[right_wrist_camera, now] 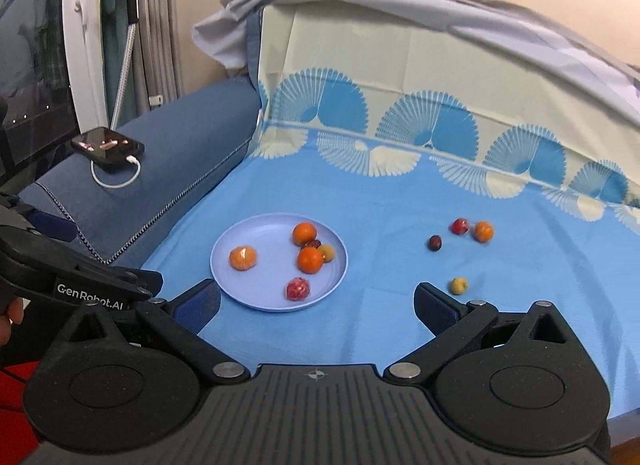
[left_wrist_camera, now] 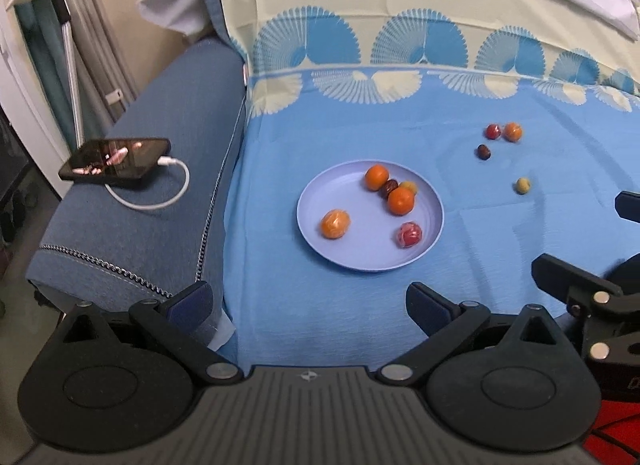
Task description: Organize fruits
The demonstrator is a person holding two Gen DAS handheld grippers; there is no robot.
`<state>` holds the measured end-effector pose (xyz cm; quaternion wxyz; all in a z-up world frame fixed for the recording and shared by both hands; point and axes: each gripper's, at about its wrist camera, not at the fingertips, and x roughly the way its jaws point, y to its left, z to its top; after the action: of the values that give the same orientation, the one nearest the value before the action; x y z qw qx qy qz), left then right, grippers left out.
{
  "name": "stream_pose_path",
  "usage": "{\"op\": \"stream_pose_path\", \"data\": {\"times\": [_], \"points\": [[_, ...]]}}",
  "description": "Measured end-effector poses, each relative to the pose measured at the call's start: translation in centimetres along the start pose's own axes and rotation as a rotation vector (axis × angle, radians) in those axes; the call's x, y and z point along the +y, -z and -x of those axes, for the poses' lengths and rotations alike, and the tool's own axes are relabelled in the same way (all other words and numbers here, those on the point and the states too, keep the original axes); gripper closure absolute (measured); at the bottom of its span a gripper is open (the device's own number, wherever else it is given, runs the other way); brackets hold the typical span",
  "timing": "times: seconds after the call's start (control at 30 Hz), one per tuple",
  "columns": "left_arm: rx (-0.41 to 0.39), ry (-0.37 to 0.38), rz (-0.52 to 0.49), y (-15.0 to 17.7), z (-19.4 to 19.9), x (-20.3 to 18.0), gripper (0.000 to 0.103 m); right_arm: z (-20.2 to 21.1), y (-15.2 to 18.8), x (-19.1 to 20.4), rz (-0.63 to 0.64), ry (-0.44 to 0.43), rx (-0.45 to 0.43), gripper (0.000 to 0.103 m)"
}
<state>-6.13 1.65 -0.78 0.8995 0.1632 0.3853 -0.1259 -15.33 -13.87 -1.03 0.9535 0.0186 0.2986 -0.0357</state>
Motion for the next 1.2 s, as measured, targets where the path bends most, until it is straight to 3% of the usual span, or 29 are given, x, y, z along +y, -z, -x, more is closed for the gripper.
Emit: {"op": "stream_pose_path", "data": {"times": [0.53, 1.2], "points": [[-0.022, -0.006, 0.01, 0.2, 0.8, 0.6, 0.0, 0.9, 0.1, 0.6, 0.023, -0.01, -0.018, 0.001], [0.045, -0.018, 0.019, -0.7, -2.2, 0.3, 0.0, -1.7, 1.2, -1.1, -0.063, 0.006, 0.049, 0.001]]}}
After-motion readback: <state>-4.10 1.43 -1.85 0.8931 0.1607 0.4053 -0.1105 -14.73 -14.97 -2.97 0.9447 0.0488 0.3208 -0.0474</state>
